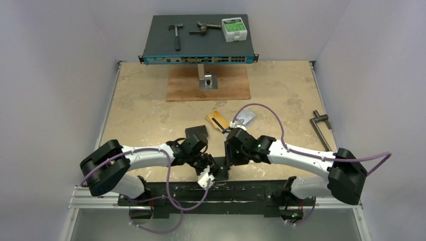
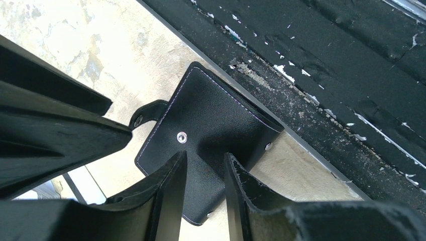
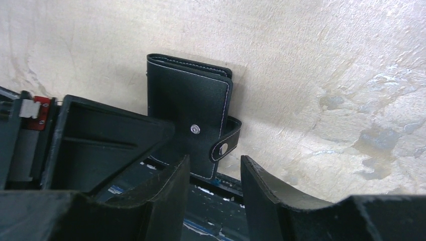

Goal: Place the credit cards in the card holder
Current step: Close the card holder at the center of the board.

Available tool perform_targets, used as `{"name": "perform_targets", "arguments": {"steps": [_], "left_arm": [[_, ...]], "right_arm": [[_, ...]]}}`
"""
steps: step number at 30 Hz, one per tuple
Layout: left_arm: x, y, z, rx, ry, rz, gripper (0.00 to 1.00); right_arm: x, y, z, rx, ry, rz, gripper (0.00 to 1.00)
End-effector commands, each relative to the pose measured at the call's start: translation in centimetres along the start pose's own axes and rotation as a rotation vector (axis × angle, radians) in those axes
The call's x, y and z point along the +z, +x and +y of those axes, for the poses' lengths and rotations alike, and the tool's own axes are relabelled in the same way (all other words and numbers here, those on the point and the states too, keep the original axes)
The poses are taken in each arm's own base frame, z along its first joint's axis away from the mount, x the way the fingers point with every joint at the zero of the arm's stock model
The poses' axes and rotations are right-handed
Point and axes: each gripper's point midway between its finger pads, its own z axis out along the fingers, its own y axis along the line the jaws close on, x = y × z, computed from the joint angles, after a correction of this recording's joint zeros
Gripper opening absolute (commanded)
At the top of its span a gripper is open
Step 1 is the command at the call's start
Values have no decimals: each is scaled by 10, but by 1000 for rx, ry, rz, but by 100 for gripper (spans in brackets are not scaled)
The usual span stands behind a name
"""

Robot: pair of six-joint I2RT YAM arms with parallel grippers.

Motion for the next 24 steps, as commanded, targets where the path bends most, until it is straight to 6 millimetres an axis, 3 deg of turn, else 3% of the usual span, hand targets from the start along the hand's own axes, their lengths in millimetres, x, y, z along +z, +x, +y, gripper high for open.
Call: {"name": "perform_targets", "arguments": {"steps": [1,12,24], "left_arm": [[-3,2,2,-24,-19,13,32],[-2,2,1,-31,-22,13,32],[-3,3,-3,-41,-14,16,31]], "right_arm": [[0,-9,11,-27,-25,-2,41],[6,-6,8,-30,-2,19,29],[-7,-17,-7,-13,70,-30,9]]}}
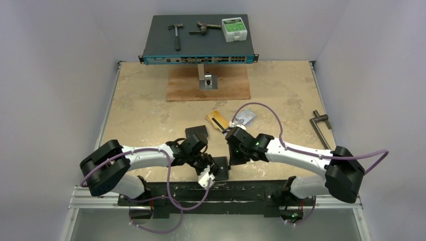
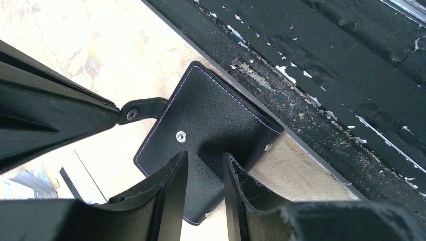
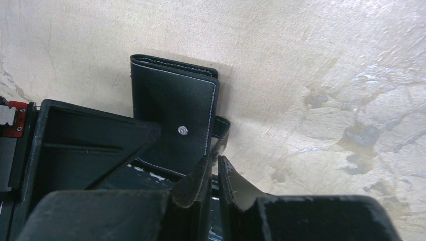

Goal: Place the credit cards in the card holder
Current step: Close the card holder at the center of the board.

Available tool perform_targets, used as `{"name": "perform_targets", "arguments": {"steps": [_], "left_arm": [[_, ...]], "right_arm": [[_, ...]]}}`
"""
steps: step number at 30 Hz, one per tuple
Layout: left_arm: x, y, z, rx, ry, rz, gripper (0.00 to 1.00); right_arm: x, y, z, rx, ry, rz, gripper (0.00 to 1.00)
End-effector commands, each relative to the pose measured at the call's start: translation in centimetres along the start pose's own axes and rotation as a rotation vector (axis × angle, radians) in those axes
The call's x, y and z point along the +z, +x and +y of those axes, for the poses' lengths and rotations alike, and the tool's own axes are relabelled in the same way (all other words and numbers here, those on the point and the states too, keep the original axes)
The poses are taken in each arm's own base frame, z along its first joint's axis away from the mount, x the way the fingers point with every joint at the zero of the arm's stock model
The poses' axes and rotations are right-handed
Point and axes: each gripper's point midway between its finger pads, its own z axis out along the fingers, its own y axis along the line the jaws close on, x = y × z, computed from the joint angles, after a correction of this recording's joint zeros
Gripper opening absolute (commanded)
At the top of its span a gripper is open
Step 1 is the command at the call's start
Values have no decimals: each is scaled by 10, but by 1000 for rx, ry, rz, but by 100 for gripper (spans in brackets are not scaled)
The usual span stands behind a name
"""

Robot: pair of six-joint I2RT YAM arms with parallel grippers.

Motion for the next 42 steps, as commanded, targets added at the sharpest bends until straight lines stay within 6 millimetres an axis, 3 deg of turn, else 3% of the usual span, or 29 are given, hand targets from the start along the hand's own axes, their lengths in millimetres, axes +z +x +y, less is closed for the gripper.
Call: {"name": "perform_targets", "arguments": {"steps": [1,7,8,10,14,22,31,38,42], "left_arm": [[-3,2,-3,-19,-6,13,31],[-3,2,-3,-26,-6,13,31],[-3,2,-3,-28,-7,13,31],[-3,2,-4,-31,-5,12,31],[-2,2,-3,-26,-10,10,30],[-2,3,-2,-30,-16,14,30],[-1,5,-3,-33,-18,18,30],[-1,5,-3,-33,-19,20,29],[-1,6,-3,-35,-19,23,29]], "right_arm": [[-11,-16,-2,15,16,-52,7],[-6,-13,-1,-1,18,-27,1],[-6,-13,0,-5,17,-25,5],[-10,-19,5,-12,2,-40,33],[-17,-29,16,-11,-41,-71,51],[3,-17,12,-33,-20,-17,44],[9,-7,9,-49,-11,26,33],[13,-2,10,-58,-18,50,42],[14,-1,8,-55,-5,50,38]]}}
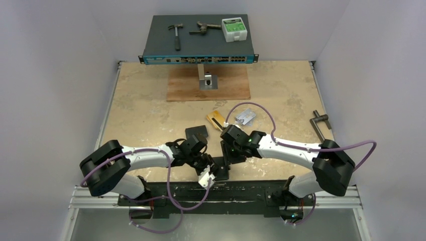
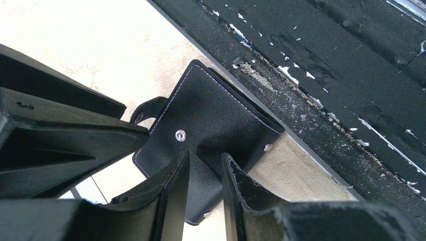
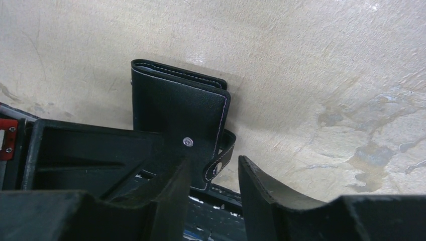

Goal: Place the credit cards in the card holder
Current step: Close the card holder at the center of the board.

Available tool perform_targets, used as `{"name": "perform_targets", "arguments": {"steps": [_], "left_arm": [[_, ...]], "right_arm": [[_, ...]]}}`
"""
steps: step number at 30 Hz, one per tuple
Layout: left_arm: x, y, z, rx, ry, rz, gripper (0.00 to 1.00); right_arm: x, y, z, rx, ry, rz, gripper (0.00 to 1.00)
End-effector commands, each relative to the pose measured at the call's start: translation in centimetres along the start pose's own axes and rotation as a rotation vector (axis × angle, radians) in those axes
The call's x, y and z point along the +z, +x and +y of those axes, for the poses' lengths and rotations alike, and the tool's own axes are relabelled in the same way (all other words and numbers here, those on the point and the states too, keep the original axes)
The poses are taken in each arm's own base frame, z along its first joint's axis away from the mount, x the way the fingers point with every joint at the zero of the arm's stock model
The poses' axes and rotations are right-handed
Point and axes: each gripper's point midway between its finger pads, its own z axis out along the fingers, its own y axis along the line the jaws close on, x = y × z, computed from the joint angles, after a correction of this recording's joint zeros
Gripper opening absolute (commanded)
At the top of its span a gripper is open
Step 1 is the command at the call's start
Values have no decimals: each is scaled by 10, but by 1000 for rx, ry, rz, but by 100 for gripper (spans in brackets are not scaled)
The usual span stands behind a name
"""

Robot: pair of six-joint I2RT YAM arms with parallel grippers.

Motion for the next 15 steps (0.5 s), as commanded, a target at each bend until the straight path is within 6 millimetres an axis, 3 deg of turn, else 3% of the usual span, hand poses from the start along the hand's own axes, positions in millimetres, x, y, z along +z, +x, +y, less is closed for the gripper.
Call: {"name": "perform_targets", "arguments": {"steps": [1,4,15], "left_arm": [[-2,4,-4,-22,-3,20,29],[-2,5,-5,-23,-1,21,29],[-2,6,-4,-20,-2,27,29]], "right_arm": [[0,-2,3,-11,-11,-14,33],[-4,-3,1,-1,-8,-30,21],[-8,0,-1,21,-12,-37,0]]}}
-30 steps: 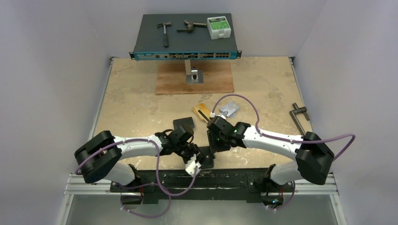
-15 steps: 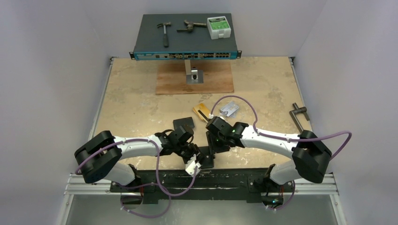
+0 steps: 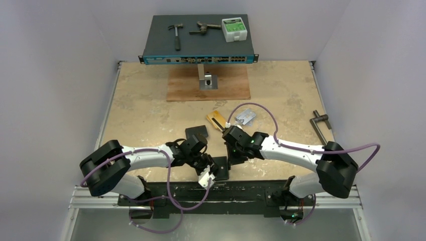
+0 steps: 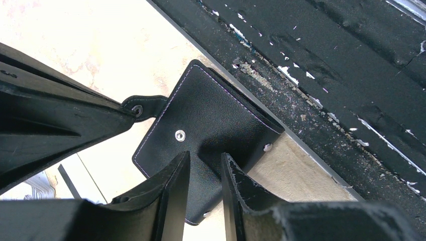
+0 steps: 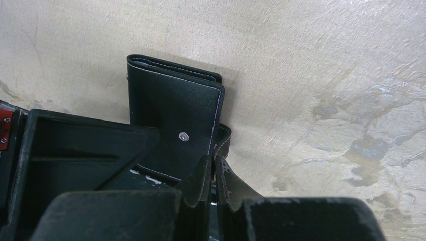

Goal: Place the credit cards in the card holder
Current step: Close the card holder at the center of the board.

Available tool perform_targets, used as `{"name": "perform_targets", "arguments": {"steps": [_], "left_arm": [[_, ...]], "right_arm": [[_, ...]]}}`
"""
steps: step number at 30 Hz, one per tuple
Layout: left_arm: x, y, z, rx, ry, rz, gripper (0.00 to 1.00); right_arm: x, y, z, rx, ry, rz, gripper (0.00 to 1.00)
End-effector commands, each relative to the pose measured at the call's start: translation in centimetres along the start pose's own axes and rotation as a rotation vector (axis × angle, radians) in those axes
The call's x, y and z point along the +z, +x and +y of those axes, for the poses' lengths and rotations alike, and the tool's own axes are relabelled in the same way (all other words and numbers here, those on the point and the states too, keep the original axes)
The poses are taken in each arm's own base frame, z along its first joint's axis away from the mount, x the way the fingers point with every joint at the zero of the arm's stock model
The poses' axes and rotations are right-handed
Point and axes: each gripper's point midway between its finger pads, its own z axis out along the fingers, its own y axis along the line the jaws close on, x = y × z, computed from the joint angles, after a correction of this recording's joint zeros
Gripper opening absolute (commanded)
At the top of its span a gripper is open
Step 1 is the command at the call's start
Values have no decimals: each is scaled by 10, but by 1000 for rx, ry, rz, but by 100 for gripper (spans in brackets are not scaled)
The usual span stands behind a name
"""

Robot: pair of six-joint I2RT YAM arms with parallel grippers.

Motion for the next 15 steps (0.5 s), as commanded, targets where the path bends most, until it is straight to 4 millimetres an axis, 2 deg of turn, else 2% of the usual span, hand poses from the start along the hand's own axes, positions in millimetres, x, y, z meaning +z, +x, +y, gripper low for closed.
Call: {"name": "perform_targets", "arguments": {"steps": [1,9,15], "left_arm": [[-2,6,-3,-17,-5,28,28],[-14,7,8,95,3,80,28],[-36,10,8,126,83,128,30]], "right_arm": [[-6,-3,3,14,-15,-31,0],[0,7,11,35,-61,20,0],[8,7,10,41,-41,41,0]]}}
